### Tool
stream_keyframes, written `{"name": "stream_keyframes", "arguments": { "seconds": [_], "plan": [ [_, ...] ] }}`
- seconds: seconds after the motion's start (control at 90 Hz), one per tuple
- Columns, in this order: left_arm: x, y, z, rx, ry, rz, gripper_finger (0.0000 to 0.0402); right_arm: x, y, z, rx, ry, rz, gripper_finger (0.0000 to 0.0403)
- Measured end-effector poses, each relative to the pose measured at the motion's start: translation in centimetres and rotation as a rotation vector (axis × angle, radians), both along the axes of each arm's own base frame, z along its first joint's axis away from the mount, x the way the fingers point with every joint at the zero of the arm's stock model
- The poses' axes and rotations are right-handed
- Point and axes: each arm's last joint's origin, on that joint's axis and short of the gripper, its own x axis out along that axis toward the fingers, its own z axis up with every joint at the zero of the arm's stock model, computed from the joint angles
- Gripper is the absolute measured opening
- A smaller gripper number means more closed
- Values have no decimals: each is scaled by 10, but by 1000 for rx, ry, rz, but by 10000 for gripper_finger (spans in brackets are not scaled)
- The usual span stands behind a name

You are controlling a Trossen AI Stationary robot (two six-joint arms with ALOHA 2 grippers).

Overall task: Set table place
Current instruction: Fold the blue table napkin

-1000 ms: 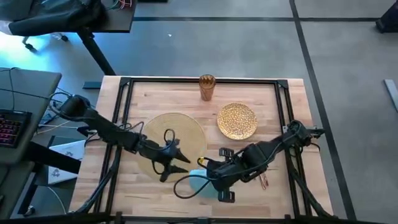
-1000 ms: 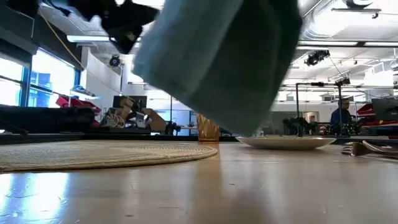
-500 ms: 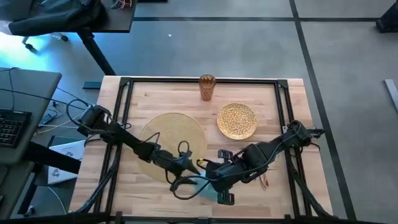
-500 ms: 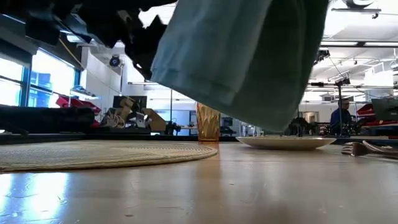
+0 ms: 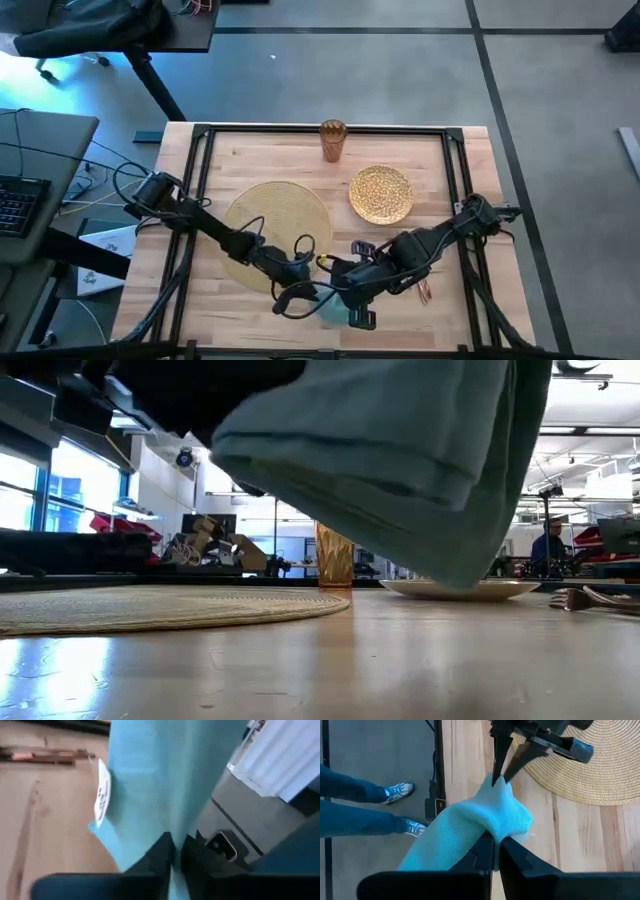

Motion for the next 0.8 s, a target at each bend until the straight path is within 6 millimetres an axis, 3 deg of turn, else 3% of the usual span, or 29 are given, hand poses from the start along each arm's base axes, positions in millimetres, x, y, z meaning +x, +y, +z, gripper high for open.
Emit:
{"name": "stream_keyframes", "arguments": {
  "seconds": [0.189,0.356,0.578,0.711,0.8],
  "plan": [
    [-16,2,14,68,115,32,2,-3,-2,-4,-15,54,-75,0],
    [-46,14,37,239,248,102,0,3,1,-24,-75,140,-103,14],
    [-75,32,48,390,393,161,0,21,4,-46,-56,176,-73,125],
    [-83,29,48,418,426,137,0,33,0,-45,-71,69,-139,198],
    [-86,26,46,433,440,117,0,43,-3,-57,-97,67,-149,232]
  ]
}}
